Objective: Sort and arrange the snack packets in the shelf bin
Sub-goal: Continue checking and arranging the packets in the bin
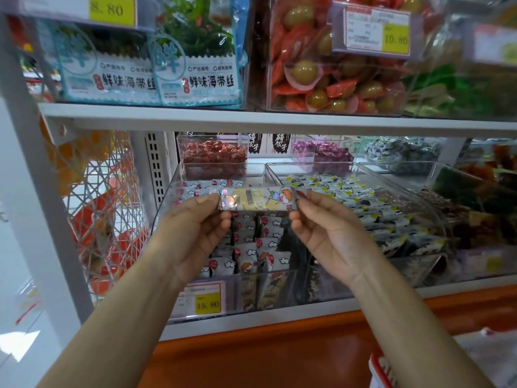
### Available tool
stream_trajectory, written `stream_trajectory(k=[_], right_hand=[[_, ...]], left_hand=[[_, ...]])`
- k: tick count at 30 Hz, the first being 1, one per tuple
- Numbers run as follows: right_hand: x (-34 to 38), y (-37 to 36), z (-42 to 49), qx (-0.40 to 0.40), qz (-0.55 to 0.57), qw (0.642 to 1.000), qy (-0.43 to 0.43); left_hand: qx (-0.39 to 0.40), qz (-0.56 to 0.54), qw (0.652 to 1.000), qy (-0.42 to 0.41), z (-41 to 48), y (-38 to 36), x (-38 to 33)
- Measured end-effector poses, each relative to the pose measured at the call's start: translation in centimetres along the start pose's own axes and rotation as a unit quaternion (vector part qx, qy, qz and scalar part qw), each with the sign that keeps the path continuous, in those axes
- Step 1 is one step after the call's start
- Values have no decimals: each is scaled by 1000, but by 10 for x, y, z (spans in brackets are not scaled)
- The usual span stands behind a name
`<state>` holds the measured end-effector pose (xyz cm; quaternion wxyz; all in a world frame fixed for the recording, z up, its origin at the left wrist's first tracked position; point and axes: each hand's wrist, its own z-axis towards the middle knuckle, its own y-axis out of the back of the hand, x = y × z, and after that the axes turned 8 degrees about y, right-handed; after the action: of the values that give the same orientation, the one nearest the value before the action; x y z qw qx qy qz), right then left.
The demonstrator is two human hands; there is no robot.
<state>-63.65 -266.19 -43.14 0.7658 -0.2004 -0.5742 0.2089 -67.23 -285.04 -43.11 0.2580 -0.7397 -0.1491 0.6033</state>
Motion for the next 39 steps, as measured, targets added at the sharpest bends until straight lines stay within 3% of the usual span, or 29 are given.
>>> stream_trajectory(k=[8, 18, 24, 31, 39], right_hand=[[-3, 3, 2, -47, -39, 998, 26], [-3, 0, 1, -55, -113, 988, 84], [-5, 4, 1, -18, -160, 982, 97], [-9, 6, 0, -7, -284, 950, 130], [-7, 5, -1, -33, -368, 908, 199]], left_hand=[[42, -22, 997, 65, -3, 5, -9], [65, 68, 996, -6, -5, 1, -6], [74, 124, 989, -38, -9, -2, -8], [55, 228, 969, -82, -12, -1, -8], [62, 389, 910, -128, -20, -4, -11]])
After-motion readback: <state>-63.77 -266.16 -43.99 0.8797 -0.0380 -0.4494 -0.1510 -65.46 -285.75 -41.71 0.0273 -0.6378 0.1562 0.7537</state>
